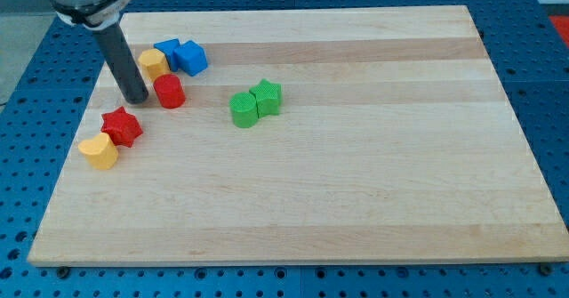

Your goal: Push the red circle into the green circle

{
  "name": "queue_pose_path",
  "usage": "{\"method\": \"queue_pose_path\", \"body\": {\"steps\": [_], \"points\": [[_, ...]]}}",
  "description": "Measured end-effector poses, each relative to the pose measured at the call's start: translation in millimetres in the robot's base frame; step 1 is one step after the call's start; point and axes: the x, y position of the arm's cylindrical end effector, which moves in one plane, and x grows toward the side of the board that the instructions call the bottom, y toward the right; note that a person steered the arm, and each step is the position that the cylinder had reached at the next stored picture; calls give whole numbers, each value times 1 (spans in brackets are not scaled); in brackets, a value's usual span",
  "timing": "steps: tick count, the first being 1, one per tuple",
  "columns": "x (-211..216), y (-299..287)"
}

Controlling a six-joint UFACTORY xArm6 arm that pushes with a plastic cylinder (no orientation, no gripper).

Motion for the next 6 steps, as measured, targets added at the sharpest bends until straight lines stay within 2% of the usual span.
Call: {"method": "queue_pose_path", "body": {"steps": [1, 2, 3, 4, 5, 6], "points": [[1, 29], [0, 3], [-13, 1], [-34, 18], [-37, 37], [-5, 53]]}}
